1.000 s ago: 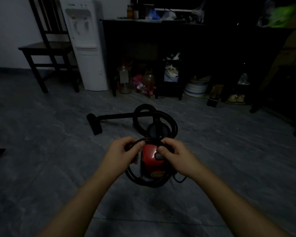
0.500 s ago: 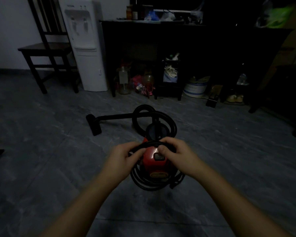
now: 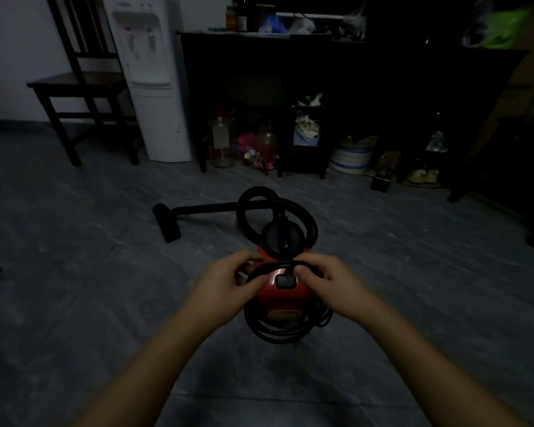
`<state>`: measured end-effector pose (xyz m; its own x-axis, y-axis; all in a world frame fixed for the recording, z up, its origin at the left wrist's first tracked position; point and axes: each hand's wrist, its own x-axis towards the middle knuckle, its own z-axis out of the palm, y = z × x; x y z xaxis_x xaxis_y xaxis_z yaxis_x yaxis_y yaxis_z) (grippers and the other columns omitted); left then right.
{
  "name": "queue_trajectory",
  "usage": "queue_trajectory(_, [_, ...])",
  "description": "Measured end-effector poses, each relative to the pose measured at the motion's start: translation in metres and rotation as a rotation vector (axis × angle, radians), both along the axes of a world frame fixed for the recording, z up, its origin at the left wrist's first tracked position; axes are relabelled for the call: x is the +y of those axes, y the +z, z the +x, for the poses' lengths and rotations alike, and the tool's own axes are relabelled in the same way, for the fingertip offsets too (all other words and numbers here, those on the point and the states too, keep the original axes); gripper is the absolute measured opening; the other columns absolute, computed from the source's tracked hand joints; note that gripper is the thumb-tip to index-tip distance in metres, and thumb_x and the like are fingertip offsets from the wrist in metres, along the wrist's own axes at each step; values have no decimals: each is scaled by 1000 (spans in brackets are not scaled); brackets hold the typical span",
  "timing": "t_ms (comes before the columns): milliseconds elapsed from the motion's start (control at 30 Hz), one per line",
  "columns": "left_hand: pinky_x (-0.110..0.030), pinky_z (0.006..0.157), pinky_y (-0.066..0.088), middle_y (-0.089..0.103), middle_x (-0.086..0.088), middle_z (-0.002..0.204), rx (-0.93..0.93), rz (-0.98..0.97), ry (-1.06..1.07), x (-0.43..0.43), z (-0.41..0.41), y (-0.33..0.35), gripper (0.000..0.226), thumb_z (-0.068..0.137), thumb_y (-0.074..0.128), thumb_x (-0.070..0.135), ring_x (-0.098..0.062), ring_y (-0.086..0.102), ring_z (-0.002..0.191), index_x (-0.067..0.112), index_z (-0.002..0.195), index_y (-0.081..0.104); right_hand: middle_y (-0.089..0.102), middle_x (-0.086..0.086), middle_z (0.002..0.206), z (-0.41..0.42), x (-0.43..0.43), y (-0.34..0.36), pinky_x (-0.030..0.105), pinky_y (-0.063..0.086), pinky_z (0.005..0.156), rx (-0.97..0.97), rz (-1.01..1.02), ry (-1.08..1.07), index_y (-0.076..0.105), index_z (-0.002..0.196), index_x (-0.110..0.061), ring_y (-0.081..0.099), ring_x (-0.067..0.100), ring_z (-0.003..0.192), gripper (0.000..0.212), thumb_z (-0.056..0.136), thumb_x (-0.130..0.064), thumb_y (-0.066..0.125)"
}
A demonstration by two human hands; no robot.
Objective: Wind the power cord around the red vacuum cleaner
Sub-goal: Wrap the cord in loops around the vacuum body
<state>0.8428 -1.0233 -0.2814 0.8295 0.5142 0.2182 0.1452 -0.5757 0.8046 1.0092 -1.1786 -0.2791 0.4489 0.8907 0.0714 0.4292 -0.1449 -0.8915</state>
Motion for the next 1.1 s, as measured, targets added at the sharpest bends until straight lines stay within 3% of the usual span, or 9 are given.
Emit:
queue_trajectory(100, [-10, 62, 50, 66, 36, 88, 57, 92, -93, -2, -1, -1, 22, 88, 70, 34, 3, 67, 73, 43, 107, 68, 74, 0, 103, -1, 1, -5, 45, 54, 94, -71, -38, 43, 71, 108, -21, 69, 12, 100, 19, 100, -24, 54])
queue_trajectory(200, [-7, 63, 48, 65, 38, 85, 31, 86, -73, -2, 0, -3, 29, 89, 69, 27, 5, 68, 72, 55, 97, 64, 74, 2, 101, -1, 3, -9, 48, 54, 93, -44, -22, 34, 72, 105, -21, 70, 17, 98, 17, 99, -26, 57])
queue_trajectory(333, [-29, 65, 59, 74, 12, 87, -68, -70, 56, 1, 5, -6, 27, 89, 71, 17, -10, 73, 68, 43, 98, 69, 74, 4, 105, 6, 4, -9, 43, 57, 92, 92, 50, -56, 71, 108, -22, 71, 18, 100, 17, 99, -26, 58])
queue_trajectory(433, [-34, 60, 60, 73, -1, 90, -79, -159, 118, 3, 9, -9, 19, 90, 70, 14, -16, 75, 68, 31, 99, 71, 73, 4, 105, 9, 5, -10, 38, 58, 87, 129, 65, -96, 70, 108, -19, 71, 18, 97, 17, 100, -23, 55])
queue_trajectory(633, [-47, 74, 60, 73, 1, 87, -18, -144, 121, 4, 9, -15, 20, 88, 72, 15, -17, 74, 70, 34, 95, 70, 69, 16, 96, 2, 12, -13, 52, 53, 87, 45, 19, -99, 66, 98, -11, 67, 25, 90, 19, 102, -21, 50])
queue_trajectory(733, [-39, 76, 59, 73, 9, 85, 26, -71, 74, 9, 6, -14, 16, 84, 75, 22, -12, 71, 76, 32, 98, 72, 68, 14, 91, 1, 13, -11, 41, 53, 79, -18, 17, -81, 65, 95, -15, 66, 23, 84, 18, 102, -22, 50])
queue_trajectory(800, [-22, 71, 56, 70, 23, 85, 63, 4, 20, 9, 3, -13, 20, 83, 77, 27, -2, 67, 75, 42, 95, 69, 68, 8, 88, -3, 14, -10, 31, 51, 74, -92, -18, -52, 65, 93, -20, 65, 19, 84, 18, 101, -24, 51])
queue_trajectory(967, [-6, 64, 47, 63, 44, 81, 77, 117, -63, 8, 1, -13, 20, 88, 71, 25, 10, 66, 73, 38, 103, 72, 70, 4, 90, -14, 16, -10, 43, 55, 82, -144, -62, 21, 67, 96, -24, 67, 19, 87, 16, 101, -27, 53])
queue_trajectory(1100, [-4, 62, 48, 66, 41, 79, 1, 66, -11, 8, 1, -9, 25, 88, 71, 17, 9, 68, 71, 40, 95, 74, 72, 6, 98, -11, 14, -8, 36, 55, 86, -1, -8, 8, 69, 104, -21, 68, 20, 95, 13, 99, -23, 58])
